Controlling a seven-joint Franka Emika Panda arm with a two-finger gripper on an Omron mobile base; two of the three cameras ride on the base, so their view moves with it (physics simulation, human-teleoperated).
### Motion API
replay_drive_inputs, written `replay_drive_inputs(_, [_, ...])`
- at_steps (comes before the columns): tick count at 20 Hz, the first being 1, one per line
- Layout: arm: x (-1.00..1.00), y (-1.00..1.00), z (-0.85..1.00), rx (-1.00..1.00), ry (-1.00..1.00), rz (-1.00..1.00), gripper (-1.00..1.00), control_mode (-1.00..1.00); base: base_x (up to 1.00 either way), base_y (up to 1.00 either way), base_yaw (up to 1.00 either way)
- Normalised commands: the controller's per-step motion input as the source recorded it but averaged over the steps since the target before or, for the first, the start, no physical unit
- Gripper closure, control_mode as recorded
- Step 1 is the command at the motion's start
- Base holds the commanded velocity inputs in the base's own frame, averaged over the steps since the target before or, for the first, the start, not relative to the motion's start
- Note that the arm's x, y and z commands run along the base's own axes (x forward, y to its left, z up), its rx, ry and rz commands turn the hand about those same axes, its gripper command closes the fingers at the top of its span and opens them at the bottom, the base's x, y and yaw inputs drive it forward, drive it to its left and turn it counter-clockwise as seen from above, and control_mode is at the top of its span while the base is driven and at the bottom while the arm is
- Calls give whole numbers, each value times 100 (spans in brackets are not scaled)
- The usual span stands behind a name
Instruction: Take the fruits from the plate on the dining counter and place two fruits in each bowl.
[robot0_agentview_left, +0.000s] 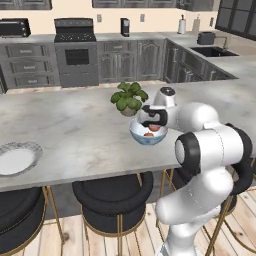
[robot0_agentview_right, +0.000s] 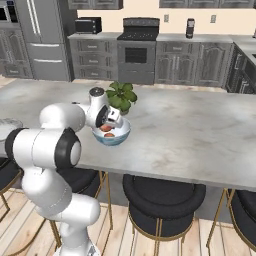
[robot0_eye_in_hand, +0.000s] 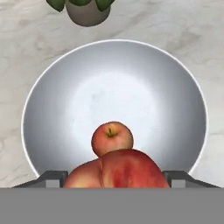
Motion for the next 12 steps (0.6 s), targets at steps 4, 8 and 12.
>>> replay_drive_inputs(4, [41, 0, -14, 0, 2, 0, 100, -100, 0, 0, 0])
replay_drive_inputs(8, [35, 0, -45, 0, 0, 0, 100, -100, 0, 0, 0])
replay_drive_inputs(12, [4, 0, -41, 0, 0, 0, 100, -100, 0, 0, 0])
